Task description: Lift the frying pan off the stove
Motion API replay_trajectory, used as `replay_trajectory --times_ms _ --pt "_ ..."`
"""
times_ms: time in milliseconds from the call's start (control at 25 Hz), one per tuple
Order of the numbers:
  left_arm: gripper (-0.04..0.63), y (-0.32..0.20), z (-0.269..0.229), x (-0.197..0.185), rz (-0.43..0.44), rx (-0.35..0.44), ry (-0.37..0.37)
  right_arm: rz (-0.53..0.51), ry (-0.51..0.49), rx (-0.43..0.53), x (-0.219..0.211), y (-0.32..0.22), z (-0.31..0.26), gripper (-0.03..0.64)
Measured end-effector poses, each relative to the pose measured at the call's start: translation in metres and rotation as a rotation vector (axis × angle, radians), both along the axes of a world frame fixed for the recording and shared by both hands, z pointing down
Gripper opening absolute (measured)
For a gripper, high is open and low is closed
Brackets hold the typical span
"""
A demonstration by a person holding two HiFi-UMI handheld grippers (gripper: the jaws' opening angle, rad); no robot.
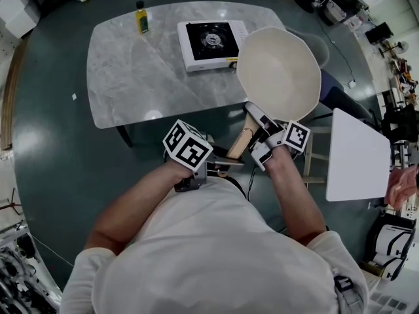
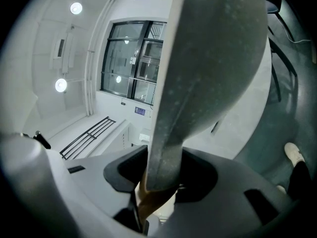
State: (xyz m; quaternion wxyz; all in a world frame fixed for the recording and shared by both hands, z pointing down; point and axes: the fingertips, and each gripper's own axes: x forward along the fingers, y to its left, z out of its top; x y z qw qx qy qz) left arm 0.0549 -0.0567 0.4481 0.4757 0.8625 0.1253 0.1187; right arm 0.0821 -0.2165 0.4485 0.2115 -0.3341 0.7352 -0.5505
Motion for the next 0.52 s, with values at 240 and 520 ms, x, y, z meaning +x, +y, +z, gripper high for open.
replay_trajectory --times_ms 240,520 --pt "0.135 -0.004 -0.003 -0.002 -0.003 0.003 -0.005 -0.011 -0.007 -0.004 -0.003 -0.004 -0.003 0.167" --pt "0.135 -0.014 -0.003 0.000 -0.014 -0.005 0.005 -0.020 -0.006 -0.001 -0.005 -0.015 -0.004 0.166"
